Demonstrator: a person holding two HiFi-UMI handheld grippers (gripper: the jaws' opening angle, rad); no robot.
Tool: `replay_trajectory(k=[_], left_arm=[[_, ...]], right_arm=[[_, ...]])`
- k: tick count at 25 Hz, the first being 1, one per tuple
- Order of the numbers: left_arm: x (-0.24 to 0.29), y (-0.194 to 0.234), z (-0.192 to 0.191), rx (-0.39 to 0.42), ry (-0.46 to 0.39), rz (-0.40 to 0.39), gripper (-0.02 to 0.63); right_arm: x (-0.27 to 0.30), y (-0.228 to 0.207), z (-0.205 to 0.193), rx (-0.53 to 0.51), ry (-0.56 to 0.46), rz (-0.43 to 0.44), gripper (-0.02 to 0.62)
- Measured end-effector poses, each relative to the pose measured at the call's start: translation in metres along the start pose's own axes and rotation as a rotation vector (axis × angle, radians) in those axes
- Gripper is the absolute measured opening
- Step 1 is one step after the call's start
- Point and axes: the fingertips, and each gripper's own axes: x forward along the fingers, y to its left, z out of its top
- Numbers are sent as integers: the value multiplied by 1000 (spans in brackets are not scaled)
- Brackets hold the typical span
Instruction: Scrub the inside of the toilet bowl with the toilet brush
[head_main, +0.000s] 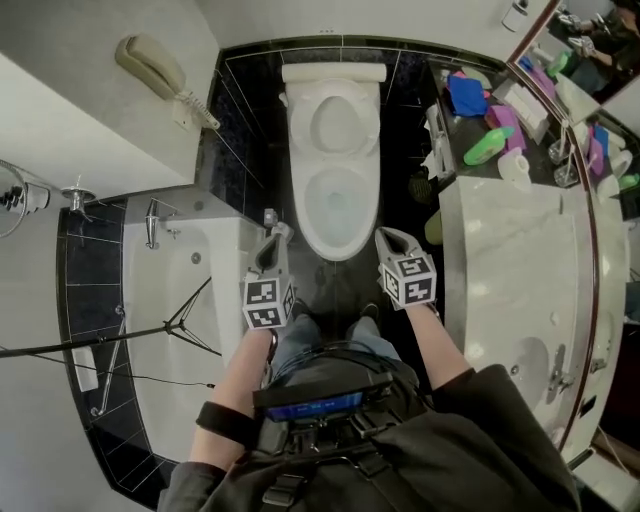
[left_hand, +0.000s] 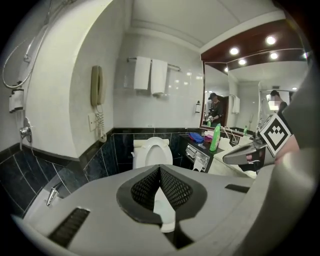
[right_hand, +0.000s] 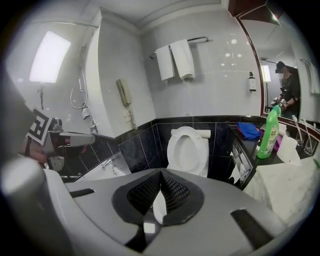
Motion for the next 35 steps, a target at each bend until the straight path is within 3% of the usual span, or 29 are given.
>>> replay_trajectory(k=[8, 12, 18, 24, 35], left_arm=[[-9, 7, -20, -7, -7, 52, 0], [-10, 2, -33, 6, 1, 111, 5], [5, 3, -76, -18, 3, 175, 72], [36, 42, -145, -41, 26, 243, 158], [149, 148, -275, -88, 9, 238, 279]], right_arm=[[0, 30, -14, -20, 33, 75, 3], [2, 42, -19, -89, 61, 152, 3], [25, 43, -30, -179, 79, 256, 3], [83, 46, -45, -208, 93, 295, 3], [255, 57, -98, -187, 52, 280, 3]])
